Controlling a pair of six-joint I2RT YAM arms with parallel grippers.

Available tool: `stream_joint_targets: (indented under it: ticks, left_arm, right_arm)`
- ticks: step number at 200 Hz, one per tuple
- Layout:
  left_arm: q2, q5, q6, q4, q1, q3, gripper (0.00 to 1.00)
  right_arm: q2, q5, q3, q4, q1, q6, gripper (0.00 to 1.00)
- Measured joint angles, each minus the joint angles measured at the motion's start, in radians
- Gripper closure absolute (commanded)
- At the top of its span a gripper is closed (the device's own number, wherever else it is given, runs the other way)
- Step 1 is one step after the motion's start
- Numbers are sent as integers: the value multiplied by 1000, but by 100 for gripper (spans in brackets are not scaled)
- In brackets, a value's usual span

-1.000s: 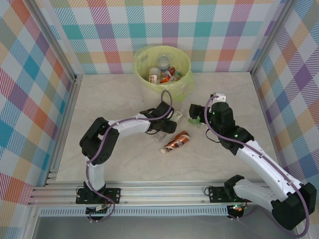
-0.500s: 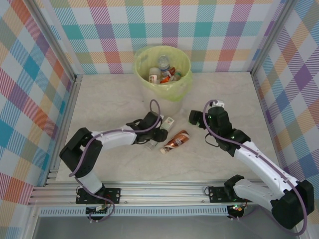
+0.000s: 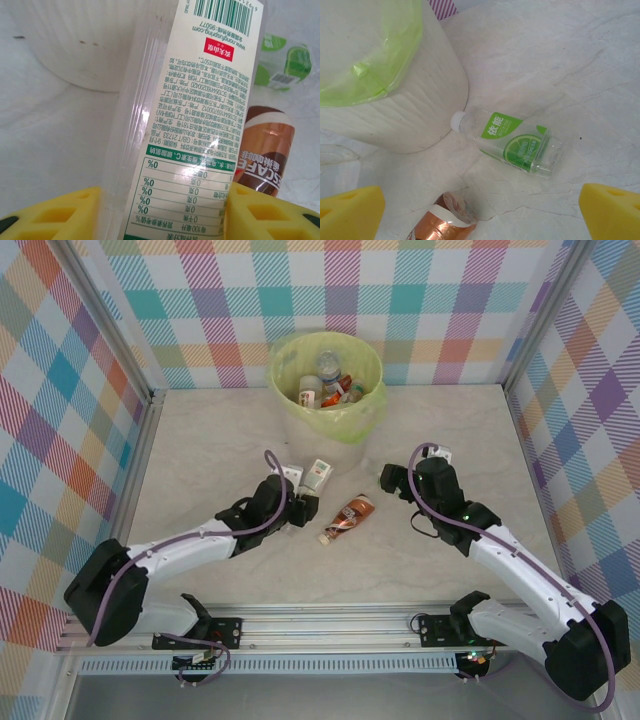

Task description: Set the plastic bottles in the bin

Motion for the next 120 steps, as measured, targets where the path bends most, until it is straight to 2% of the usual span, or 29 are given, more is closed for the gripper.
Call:
stream_joint_targets:
  ticks: [63, 120]
  left_arm:
    - [-220, -236, -30, 14, 0, -82, 54]
    - [-317, -418, -67, -98, 34, -47, 55]
  right_arm:
    - [16, 1, 0, 19, 0, 10, 0]
    - [29, 0, 0, 23, 0, 10, 0]
